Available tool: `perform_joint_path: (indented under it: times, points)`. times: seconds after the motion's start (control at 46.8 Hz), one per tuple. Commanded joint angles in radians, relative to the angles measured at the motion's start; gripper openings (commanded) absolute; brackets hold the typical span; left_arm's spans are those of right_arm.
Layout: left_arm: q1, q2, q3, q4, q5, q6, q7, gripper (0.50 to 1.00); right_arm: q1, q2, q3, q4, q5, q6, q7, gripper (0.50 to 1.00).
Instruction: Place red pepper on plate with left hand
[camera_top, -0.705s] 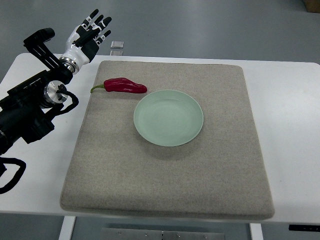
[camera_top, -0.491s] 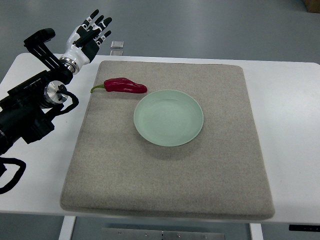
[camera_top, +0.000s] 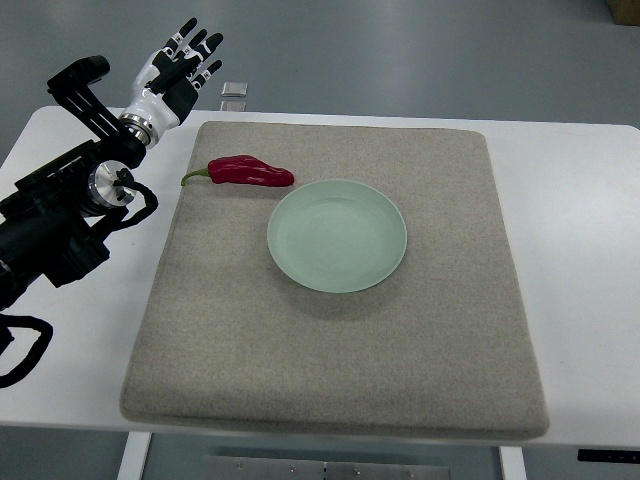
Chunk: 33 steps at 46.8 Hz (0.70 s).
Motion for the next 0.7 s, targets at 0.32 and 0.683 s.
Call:
perform_joint_path:
  times: [0.32,0.683]
  points:
    - [-0.009,0.008,0.014,0.000,0.023,0.003,0.000,0.988,0.000,0.000,0.000,0.000,0.000,0.000,0.001,0.928]
    - [-0.015,0.021,0.015,-0.009,0.267,0.012,0.003,0.984,0.000,0.000,0.000,0.000,0.000,0.000,0.001,0.928]
